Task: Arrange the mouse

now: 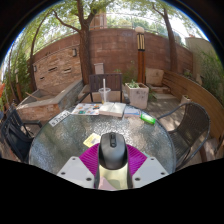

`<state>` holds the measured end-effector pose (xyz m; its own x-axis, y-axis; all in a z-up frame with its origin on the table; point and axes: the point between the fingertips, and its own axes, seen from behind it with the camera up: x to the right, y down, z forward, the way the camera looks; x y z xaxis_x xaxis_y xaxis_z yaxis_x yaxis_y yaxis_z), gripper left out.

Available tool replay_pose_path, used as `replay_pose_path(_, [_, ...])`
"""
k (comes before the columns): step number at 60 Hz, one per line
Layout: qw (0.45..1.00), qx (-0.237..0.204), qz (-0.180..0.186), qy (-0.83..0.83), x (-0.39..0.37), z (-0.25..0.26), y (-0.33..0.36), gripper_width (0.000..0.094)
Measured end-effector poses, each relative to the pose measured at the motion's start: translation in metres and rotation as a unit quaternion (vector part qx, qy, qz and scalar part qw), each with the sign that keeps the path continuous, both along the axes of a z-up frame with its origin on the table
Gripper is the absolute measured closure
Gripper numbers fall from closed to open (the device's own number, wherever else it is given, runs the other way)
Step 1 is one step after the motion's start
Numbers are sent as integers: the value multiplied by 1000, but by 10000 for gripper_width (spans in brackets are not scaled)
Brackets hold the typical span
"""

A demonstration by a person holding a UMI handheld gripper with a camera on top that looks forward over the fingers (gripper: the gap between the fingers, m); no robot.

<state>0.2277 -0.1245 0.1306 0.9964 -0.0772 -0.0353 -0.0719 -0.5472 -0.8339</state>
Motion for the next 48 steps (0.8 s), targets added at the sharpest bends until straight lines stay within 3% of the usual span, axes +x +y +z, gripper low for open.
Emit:
replay_pose_path(8, [997,-72,4,-3,39,-88,-20,559])
replay_pose_path(18, [993,-115,25,7,46,-139,-39,400])
replay_pose_path(21, [993,-113,25,7,49,-134,-42,336])
replay_pose_path(26, [995,-96,33,5,44,-113,-49,66])
replay_pose_path(48, [998,-36,25,-38,15,20,-169,63])
